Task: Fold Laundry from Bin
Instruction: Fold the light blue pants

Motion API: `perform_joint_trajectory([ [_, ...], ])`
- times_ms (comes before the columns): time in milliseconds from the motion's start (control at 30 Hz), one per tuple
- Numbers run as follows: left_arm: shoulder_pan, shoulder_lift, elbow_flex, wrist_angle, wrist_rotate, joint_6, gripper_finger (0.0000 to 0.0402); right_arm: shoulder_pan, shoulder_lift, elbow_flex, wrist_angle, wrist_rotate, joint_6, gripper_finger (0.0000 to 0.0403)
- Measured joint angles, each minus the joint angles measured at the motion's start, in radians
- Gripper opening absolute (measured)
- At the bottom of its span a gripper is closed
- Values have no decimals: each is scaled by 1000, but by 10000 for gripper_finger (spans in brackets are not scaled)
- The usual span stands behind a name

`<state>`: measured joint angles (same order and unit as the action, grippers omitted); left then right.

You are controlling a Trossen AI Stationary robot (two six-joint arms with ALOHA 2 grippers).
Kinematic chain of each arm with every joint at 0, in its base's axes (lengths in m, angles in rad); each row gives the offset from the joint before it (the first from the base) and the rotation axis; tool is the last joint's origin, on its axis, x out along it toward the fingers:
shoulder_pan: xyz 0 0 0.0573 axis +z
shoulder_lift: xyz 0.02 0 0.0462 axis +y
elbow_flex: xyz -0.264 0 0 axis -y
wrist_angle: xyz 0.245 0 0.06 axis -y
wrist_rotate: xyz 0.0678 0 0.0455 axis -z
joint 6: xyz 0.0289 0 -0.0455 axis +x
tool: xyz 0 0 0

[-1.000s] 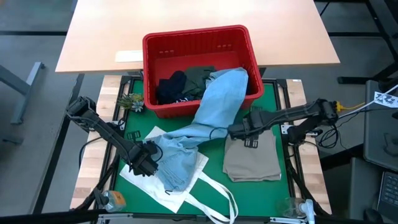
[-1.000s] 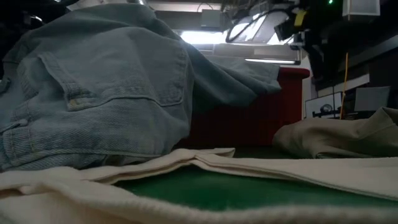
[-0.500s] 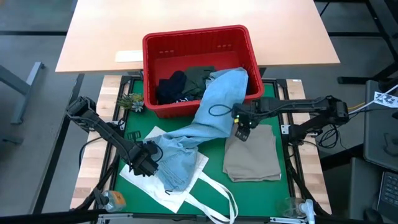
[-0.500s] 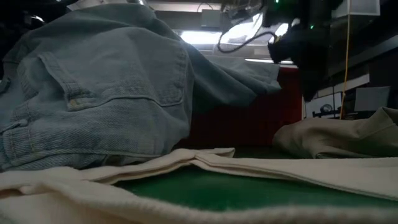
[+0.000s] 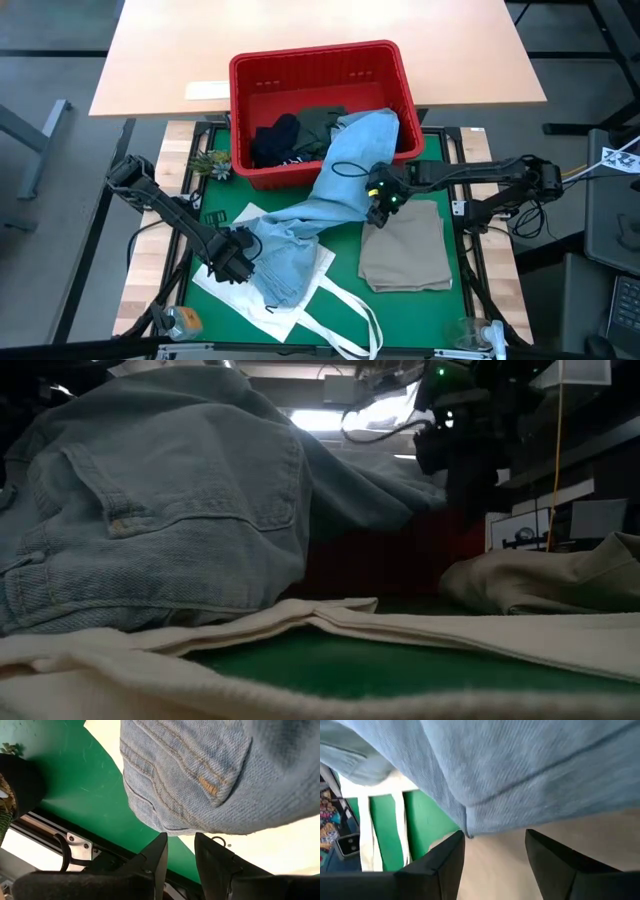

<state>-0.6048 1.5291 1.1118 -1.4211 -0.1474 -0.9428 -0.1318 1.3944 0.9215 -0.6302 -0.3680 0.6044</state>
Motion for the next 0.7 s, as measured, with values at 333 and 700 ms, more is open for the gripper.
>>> perform_joint_trajectory([
  [333,0,0,0,6,0,0,92,0,-100,0,62,86,30,209],
  [700,0,0,0,11,0,0,92,0,-100,0,164,123,43,104],
])
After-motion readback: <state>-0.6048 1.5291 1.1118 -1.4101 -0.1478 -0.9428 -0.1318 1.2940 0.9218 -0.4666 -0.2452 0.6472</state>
